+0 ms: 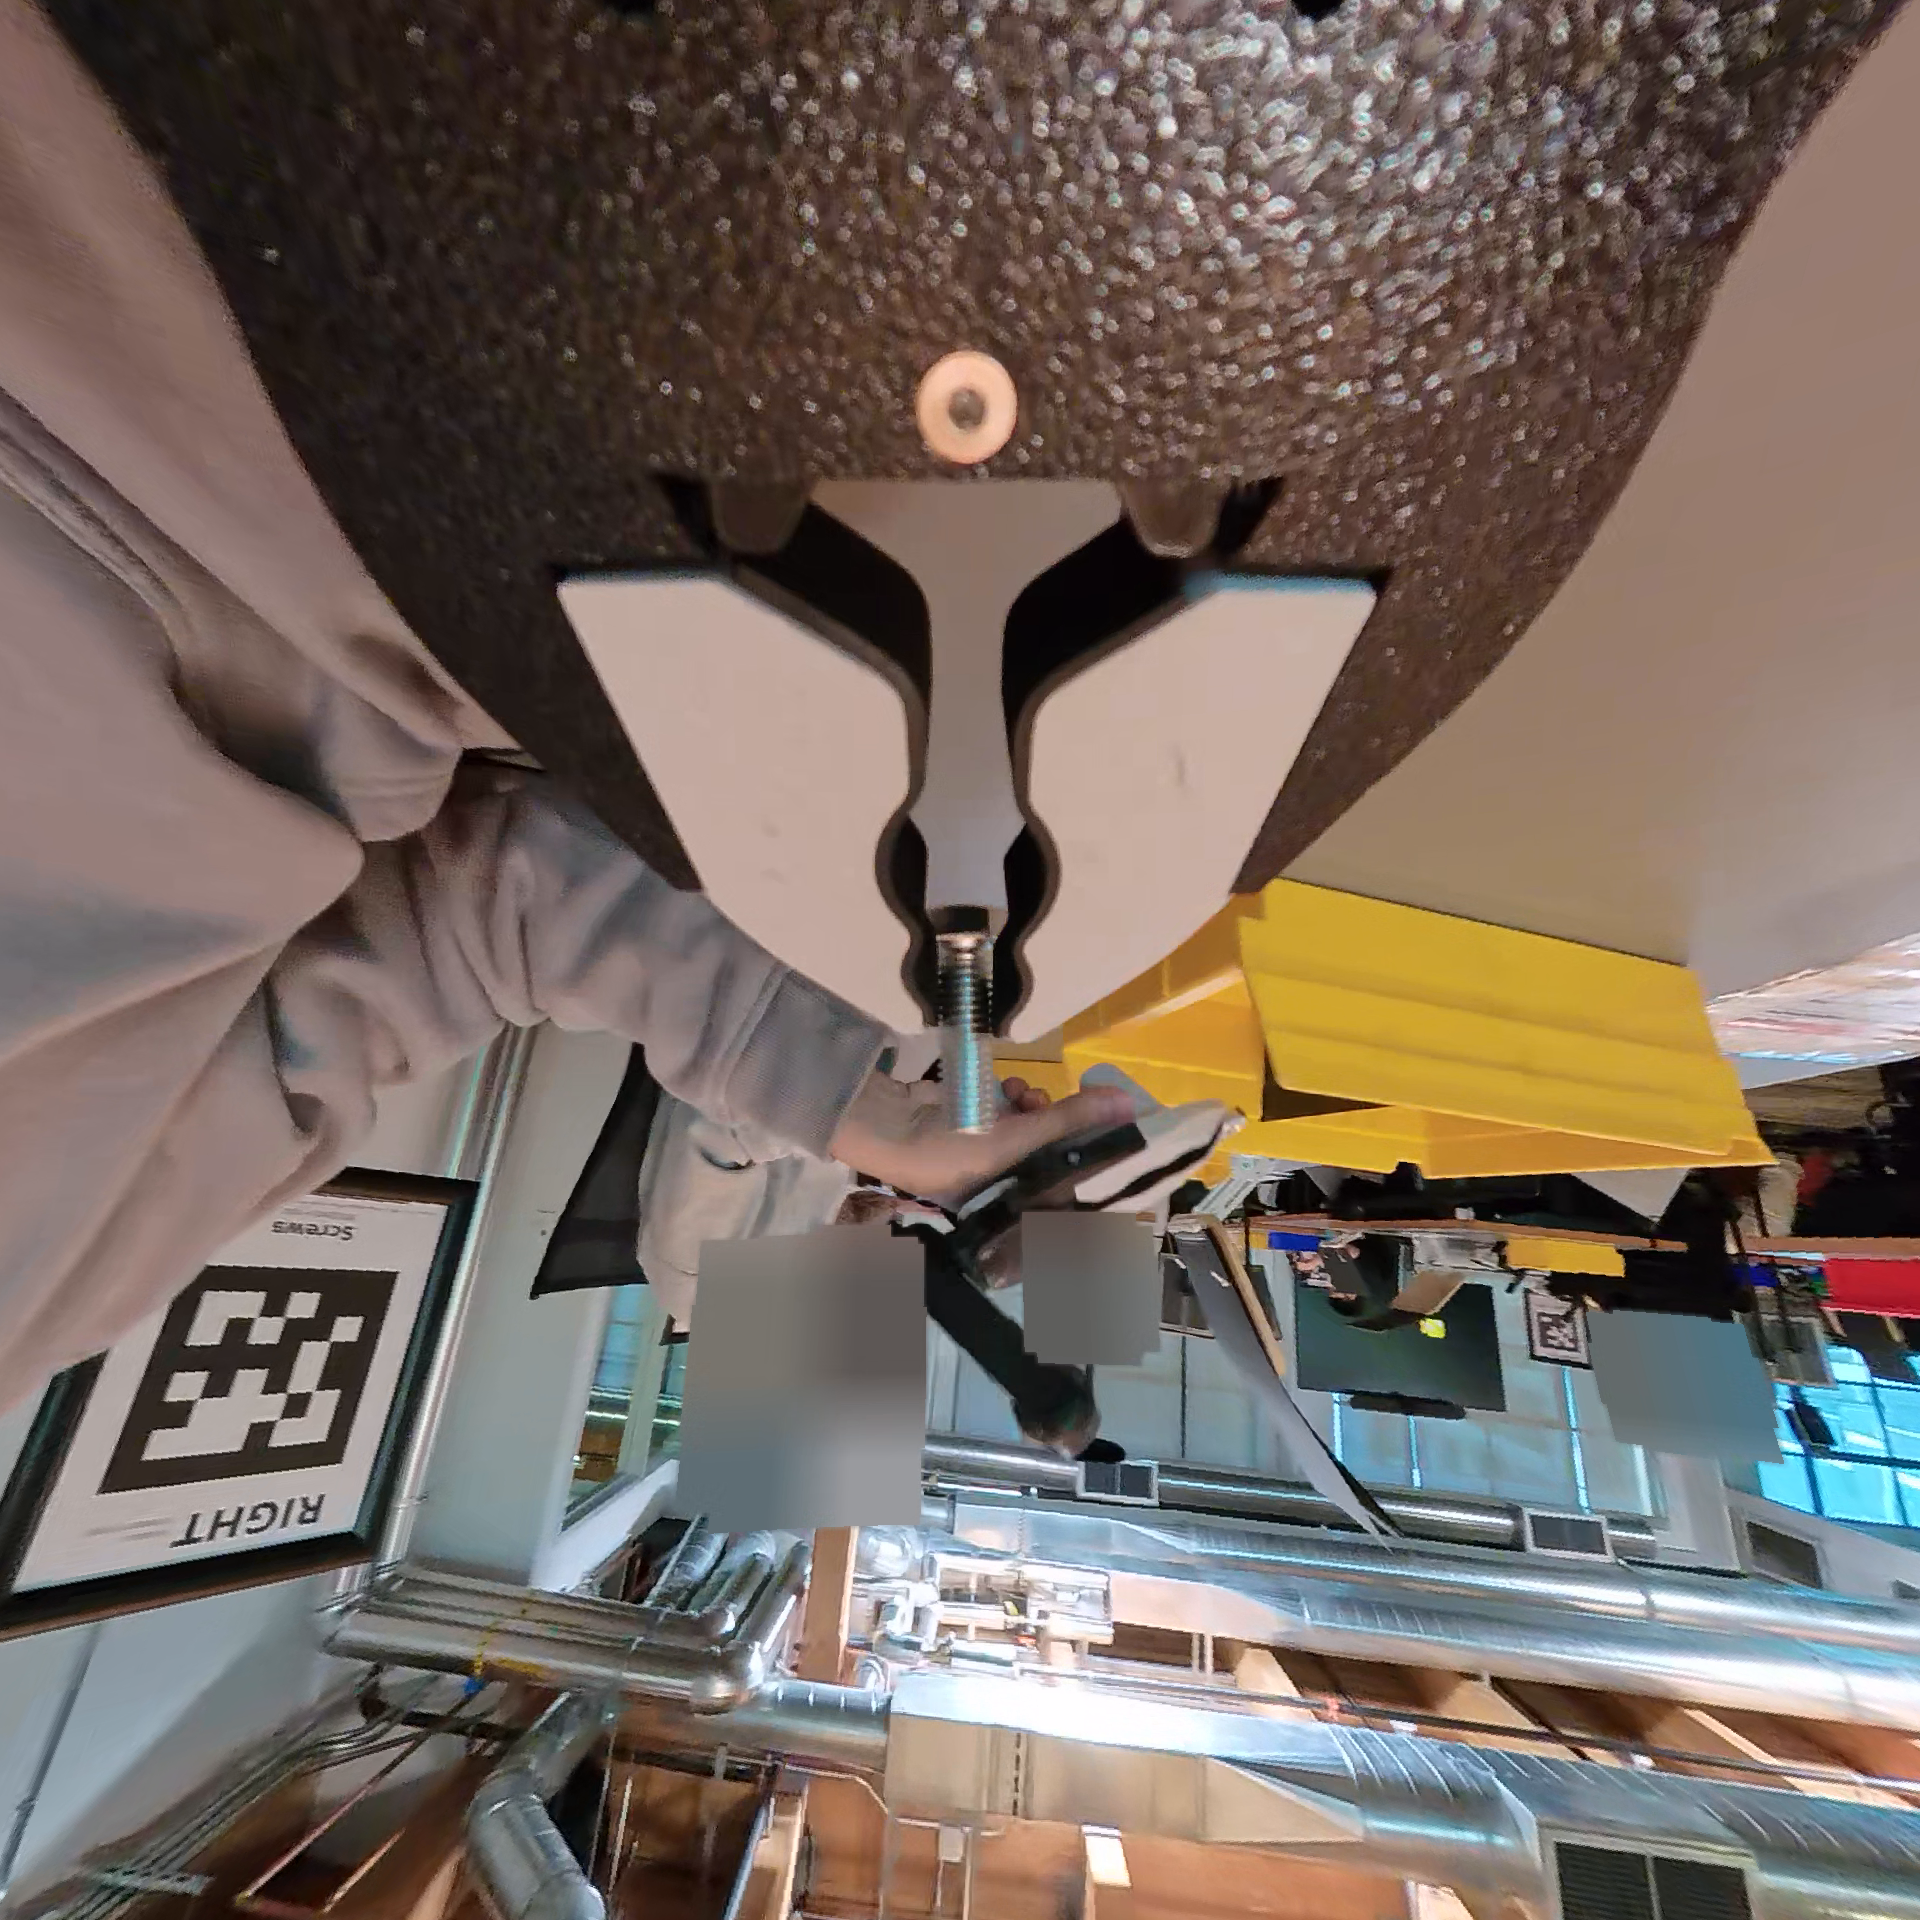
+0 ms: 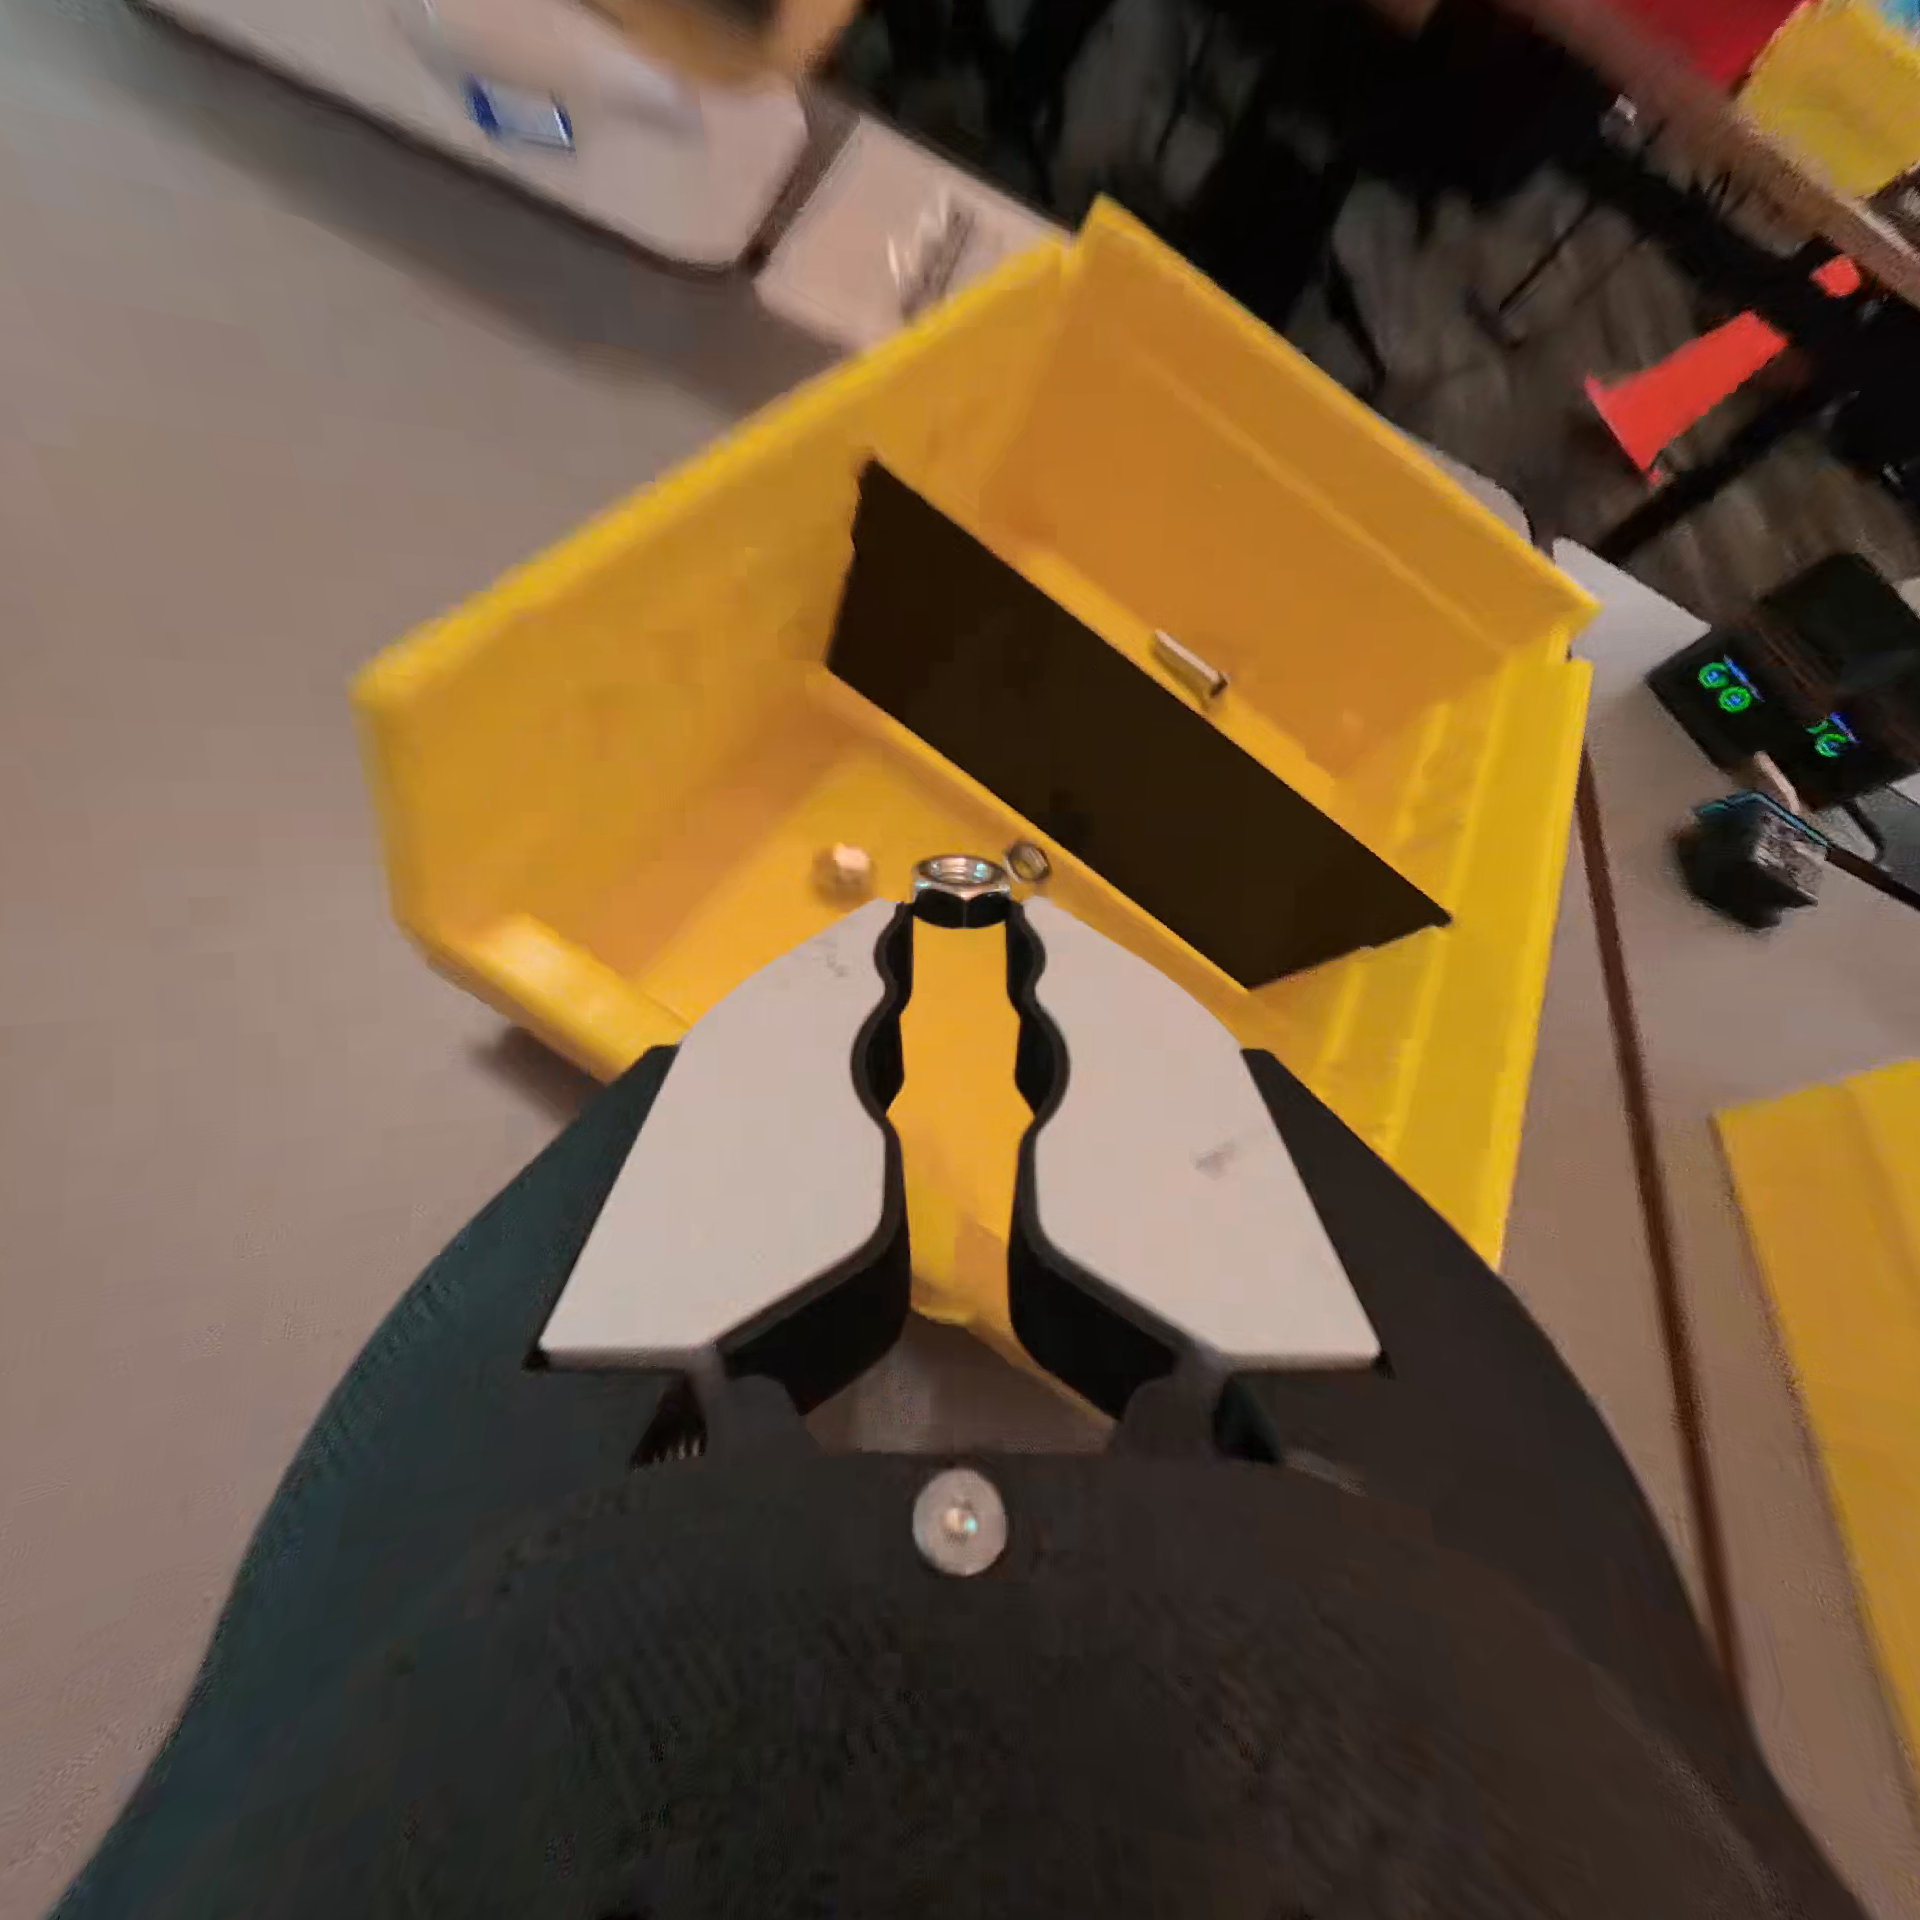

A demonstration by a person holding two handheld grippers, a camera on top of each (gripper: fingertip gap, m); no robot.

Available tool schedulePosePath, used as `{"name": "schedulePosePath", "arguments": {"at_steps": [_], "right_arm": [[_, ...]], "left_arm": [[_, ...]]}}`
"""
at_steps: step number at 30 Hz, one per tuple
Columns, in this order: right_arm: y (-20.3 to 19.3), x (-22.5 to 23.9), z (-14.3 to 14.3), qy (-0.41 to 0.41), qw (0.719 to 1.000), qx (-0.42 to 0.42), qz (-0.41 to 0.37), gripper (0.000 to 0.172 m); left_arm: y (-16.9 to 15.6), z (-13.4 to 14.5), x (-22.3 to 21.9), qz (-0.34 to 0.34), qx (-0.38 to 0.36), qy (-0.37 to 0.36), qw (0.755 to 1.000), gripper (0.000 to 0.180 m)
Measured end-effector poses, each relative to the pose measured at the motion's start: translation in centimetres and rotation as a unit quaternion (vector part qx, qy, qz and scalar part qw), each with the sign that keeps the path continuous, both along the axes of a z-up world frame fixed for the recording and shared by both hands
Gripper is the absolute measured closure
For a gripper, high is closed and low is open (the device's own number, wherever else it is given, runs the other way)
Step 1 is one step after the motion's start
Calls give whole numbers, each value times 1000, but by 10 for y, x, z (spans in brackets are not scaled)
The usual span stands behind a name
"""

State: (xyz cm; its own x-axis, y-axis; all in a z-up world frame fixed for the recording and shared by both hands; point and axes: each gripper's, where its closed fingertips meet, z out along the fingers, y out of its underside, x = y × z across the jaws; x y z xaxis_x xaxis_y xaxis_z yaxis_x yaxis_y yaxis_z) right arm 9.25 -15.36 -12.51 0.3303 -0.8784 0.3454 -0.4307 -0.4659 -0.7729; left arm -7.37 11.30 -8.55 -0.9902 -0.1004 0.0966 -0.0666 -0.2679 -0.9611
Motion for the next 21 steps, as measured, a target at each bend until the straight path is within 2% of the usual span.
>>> {"name": "schedulePosePath", "arguments": {"at_steps": [3,5,8,10,11,13,16,19,21], "right_arm": [[-15,3,-21,22,999,-37,-2,155],[-19,4,-22,-1,1000,-24,-3,145],[-20,3,7,-58,998,21,-4,133],[4,-7,33,-100,990,84,57,130],[27,-17,45,-107,980,124,117,128],[84,-51,65,-99,937,204,266,129],[165,-113,85,-87,843,275,454,131],[225,-152,85,-84,781,294,545,134],[251,-166,75,-60,763,300,569,139]], "left_arm": [[1,-1,2,10,4,-3,1000,172],[1,-1,2,13,4,-6,1000,172],[1,1,3,20,0,-15,1000,172],[3,2,4,24,-3,-13,1000,172],[3,2,5,24,-7,-14,1000,172],[4,4,5,24,-11,-16,1000,172],[2,4,2,21,-9,-22,999,172],[0,2,0,18,-1,-28,999,172],[0,2,-1,17,2,-31,999,172]]}}
